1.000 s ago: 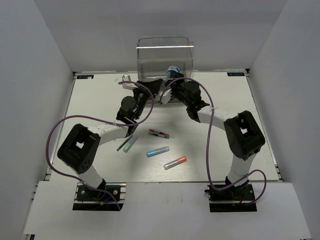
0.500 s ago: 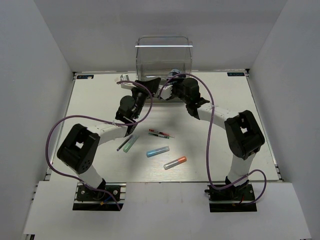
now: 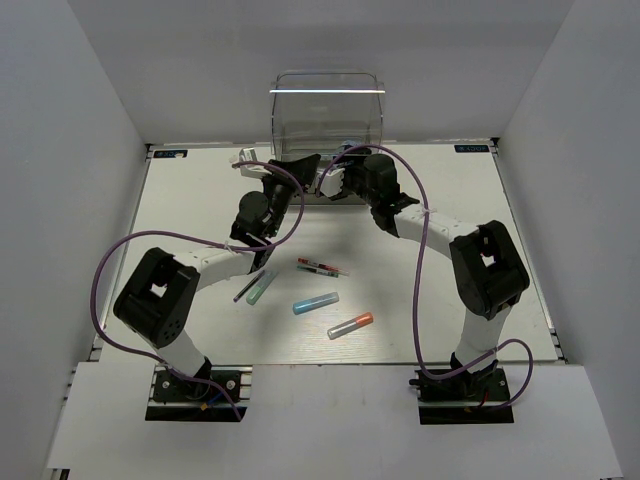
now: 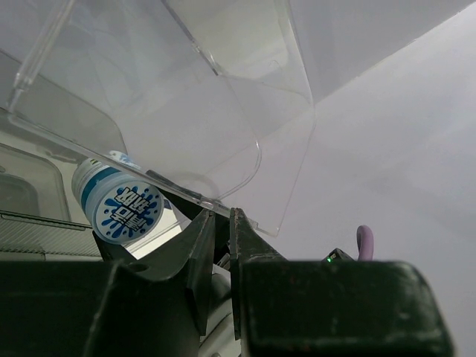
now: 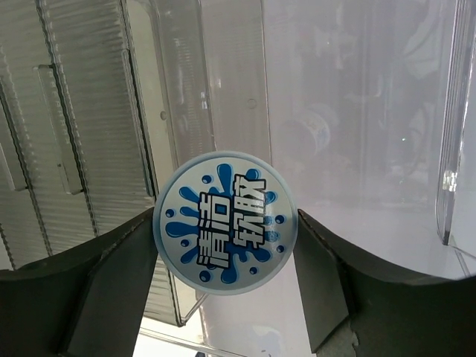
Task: Sort the stationery into containers
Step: Place the stationery in the storage box.
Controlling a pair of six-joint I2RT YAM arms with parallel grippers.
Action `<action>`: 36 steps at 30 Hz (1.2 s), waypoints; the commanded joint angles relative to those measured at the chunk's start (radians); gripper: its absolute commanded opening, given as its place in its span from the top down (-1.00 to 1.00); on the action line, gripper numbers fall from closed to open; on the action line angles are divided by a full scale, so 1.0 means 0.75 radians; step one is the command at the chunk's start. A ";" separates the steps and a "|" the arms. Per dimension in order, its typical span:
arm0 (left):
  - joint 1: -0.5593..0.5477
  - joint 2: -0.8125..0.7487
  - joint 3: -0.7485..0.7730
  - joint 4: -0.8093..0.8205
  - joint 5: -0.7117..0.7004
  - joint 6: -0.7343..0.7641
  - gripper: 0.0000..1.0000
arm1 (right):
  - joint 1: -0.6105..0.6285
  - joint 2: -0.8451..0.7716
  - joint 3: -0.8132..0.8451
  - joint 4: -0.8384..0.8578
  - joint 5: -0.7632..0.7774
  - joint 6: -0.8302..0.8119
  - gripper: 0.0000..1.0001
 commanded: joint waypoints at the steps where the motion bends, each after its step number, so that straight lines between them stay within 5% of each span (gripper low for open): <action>1: -0.002 -0.077 0.035 0.020 0.013 0.015 0.48 | 0.000 -0.066 0.074 0.005 0.009 0.071 -0.47; 7: -0.002 -0.077 0.035 0.020 0.013 0.015 0.48 | -0.005 -0.071 0.117 -0.094 -0.004 0.142 -0.64; 31: -0.002 -0.077 0.035 0.020 0.013 0.015 0.48 | -0.031 -0.062 0.229 -0.290 0.003 0.402 -0.64; 36: -0.002 -0.065 0.035 0.008 0.013 0.015 0.48 | -0.045 -0.152 0.209 -0.429 -0.291 0.425 -0.79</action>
